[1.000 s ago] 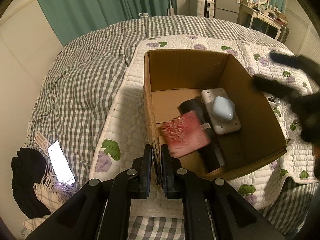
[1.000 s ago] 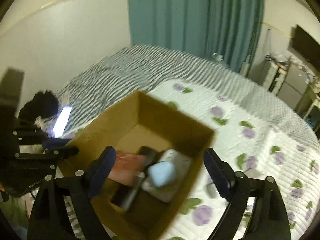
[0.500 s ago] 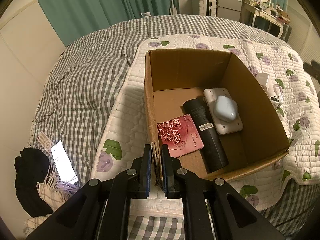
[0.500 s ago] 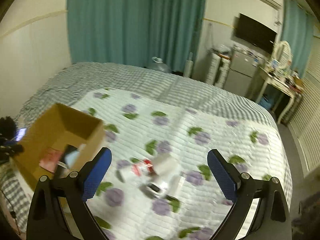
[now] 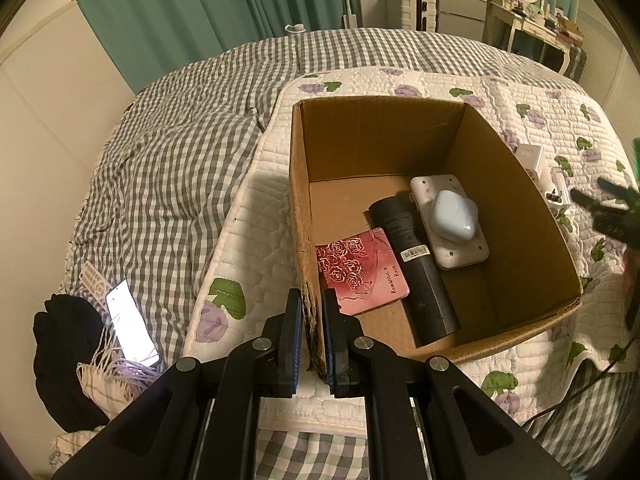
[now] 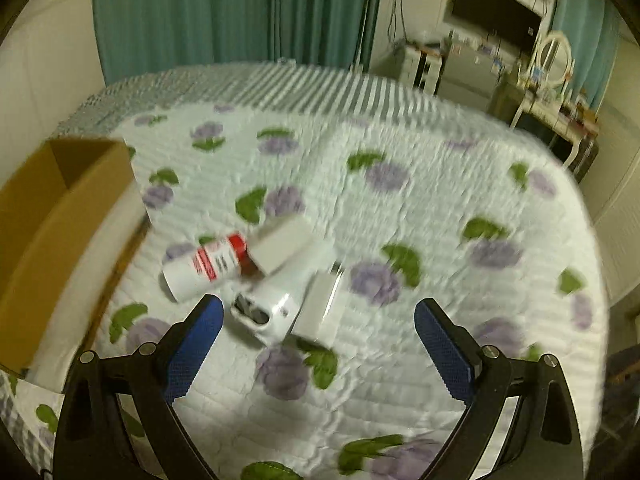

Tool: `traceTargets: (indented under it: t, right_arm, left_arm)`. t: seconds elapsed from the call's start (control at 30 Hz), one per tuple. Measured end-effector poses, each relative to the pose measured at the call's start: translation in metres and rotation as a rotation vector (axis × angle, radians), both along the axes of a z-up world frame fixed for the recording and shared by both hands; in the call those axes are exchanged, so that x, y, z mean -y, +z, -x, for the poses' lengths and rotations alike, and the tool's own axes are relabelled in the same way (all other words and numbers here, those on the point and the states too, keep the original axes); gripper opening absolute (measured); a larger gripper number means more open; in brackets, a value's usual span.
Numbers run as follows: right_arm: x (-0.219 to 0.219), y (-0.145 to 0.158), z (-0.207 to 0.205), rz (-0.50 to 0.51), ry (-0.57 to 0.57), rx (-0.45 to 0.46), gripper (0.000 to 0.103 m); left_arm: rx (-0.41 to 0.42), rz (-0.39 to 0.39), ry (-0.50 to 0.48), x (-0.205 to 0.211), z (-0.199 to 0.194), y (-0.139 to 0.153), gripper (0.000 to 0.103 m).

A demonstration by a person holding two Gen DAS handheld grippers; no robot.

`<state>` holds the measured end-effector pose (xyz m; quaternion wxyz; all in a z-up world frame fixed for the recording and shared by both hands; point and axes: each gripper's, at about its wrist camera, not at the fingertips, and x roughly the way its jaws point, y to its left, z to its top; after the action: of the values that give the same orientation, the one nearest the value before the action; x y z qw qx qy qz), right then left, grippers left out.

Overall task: Organize rigid objects
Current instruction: 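Reach the right tool to the small white plug adapter and grasp it, then carry the white adapter into the box and open the right tool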

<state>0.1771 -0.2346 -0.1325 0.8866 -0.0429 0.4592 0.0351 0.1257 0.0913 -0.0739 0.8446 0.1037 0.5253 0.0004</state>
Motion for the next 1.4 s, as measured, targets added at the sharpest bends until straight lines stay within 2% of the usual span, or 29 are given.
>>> traceTargets:
  t: [0.07,0.23,0.27,0.4,0.5,0.57,0.7,0.73,0.77,0.9,1.1,1.17,1.4]
  right_arm:
    - [-0.002,-0.016,-0.003,-0.016,-0.009,-0.034,0.097]
    - [-0.009,-0.029,-0.01,-0.015,-0.004,-0.064,0.095]
    - [-0.007,-0.029,-0.01,-0.017,-0.012,-0.069,0.092]
    - [0.008,-0.018,0.003,-0.03,-0.064,-0.041,0.092]
    - [0.022,-0.023,0.006,-0.015,-0.126,-0.086,0.09]
    - [0.027,-0.035,0.001,-0.023,-0.143,-0.144,0.078]
    - [0.016,-0.049,-0.01,0.033,-0.118,-0.196,0.072]
    - [0.014,-0.052,-0.013,0.039,-0.114,-0.201,0.066]
    - [0.013,-0.054,-0.017,0.038,-0.113,-0.204,0.062]
    - [0.012,-0.06,-0.03,0.037,-0.12,-0.209,0.057]
    - [0.015,-0.063,-0.044,0.009,-0.143,-0.188,0.035]
    - [0.015,-0.061,-0.043,-0.005,-0.14,-0.181,0.023]
    - [0.024,-0.039,-0.026,-0.078,-0.147,-0.095,0.023]
  left_arm:
    - [0.0,-0.001,0.0,0.0,0.0,0.0,0.009]
    - [0.001,-0.004,-0.001,-0.001,-0.001,-0.001,0.009]
    - [0.002,-0.003,-0.002,-0.002,-0.001,0.0,0.009]
    - [0.002,0.001,-0.004,0.0,-0.001,0.0,0.009]
    - [0.002,0.005,-0.008,0.001,-0.001,0.0,0.009]
    - [0.002,0.01,-0.009,0.0,-0.001,0.0,0.009]
    - [0.003,0.012,-0.012,0.0,-0.001,-0.001,0.009]
    - [0.003,0.011,-0.012,0.0,0.0,-0.001,0.009]
    - [0.003,0.009,-0.013,0.0,-0.001,-0.001,0.009]
    - [0.004,0.01,-0.012,0.0,0.0,-0.001,0.009]
    - [0.003,0.007,-0.012,0.0,-0.001,-0.001,0.009]
    - [0.003,0.008,-0.011,0.0,-0.001,-0.002,0.009]
    - [0.003,0.007,-0.013,0.0,-0.001,-0.002,0.009]
